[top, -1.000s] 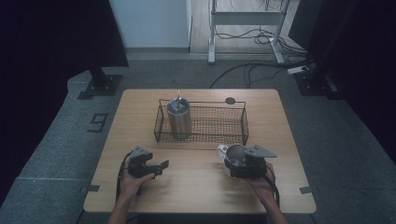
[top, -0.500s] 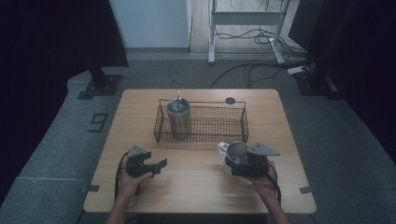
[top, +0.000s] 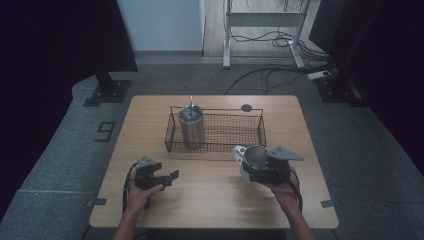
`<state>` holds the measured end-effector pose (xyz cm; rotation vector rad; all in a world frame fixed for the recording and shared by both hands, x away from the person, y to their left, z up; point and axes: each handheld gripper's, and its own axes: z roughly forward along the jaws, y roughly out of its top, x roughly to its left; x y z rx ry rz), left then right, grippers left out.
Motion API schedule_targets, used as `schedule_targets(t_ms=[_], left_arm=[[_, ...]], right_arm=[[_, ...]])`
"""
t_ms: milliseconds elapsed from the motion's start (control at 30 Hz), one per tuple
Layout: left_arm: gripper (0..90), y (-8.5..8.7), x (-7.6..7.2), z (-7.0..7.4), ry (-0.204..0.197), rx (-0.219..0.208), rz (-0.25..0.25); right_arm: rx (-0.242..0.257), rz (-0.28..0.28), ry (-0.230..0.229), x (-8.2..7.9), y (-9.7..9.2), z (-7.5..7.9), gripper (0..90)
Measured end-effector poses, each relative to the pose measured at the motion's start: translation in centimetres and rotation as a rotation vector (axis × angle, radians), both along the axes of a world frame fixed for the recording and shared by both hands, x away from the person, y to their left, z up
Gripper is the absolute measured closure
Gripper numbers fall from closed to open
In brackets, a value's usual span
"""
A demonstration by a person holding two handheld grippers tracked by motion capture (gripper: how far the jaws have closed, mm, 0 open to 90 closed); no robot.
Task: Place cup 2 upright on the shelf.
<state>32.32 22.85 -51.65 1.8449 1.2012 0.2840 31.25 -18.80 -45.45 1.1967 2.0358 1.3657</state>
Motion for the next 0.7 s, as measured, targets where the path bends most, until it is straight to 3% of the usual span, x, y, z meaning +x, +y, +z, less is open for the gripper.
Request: schedule_targets(t_ms=[700], left_arm=[[13.2, -0.3, 0.1, -0.3, 0.012, 0.010, -0.006]], right_arm=[[0.017, -0.009, -0.026, 1.4, 0.0, 2.4, 6.3]])
